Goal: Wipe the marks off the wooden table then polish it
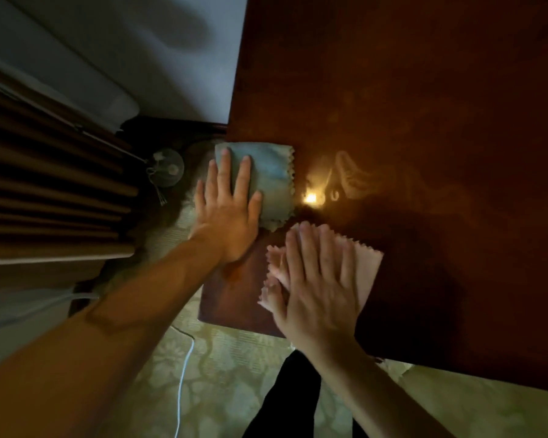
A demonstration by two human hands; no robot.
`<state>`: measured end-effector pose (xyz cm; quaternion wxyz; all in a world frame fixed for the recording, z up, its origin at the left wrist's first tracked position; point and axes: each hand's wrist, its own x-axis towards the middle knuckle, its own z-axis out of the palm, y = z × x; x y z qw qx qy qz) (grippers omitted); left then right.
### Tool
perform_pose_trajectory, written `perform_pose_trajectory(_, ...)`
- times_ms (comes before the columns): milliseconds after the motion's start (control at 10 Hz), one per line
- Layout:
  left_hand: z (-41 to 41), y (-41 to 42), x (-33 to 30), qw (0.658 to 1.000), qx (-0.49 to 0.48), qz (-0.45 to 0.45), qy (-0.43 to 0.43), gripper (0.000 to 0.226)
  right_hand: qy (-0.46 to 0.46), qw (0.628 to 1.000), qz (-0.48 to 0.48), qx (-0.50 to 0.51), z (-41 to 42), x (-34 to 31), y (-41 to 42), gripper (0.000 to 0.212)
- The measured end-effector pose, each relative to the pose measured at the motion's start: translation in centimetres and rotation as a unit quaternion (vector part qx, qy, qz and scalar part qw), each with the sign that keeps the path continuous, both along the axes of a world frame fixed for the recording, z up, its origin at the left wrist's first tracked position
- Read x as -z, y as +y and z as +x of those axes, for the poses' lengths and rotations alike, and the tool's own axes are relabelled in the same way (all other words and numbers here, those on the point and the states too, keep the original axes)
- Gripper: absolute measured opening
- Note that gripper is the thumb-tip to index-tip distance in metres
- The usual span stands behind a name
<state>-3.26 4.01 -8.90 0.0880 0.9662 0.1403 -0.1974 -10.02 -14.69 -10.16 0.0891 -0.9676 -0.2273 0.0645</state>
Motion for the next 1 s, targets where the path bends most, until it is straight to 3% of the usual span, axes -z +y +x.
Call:
perform_pose_trajectory(200, 0.3, 0.1, -0.1, 1.000, -0.004, -0.021, 0.009, 0.064, 0.051, 0.994, -0.023, -0.090, -3.1, -1.0, 6.3, 0.073)
perform_pose_trajectory(700, 0.3, 0.3, 0.0, 1.000, 0.007, -0.029, -0.005, 0.065, 0.068, 0.993, 0.046, -0.086, -3.7, -1.2, 9.2, 0.051)
perform_pose_trajectory(800, 0.6, 0.5, -0.2, 0.999, 0.015, -0.027, 0.024, 0.064, 0.092, 0.988, 0.078, -0.093, -3.3, -1.6, 8.6, 0.055)
perform_pose_trajectory(900, 1.5, 0.0, -2.1, 0.996, -0.012, -0.022, 0.086, 0.066, 0.176, 0.960, 0.194, -0.098, -2.6, -3.1, 7.1, 0.050)
perform_pose_trajectory(1000, 1.3, -1.7, -4.6, 0.995, -0.003, -0.006, 0.099, 0.079, 0.247, 0.913, 0.318, 0.065, -1.3, -5.2, 3.8, 0.040)
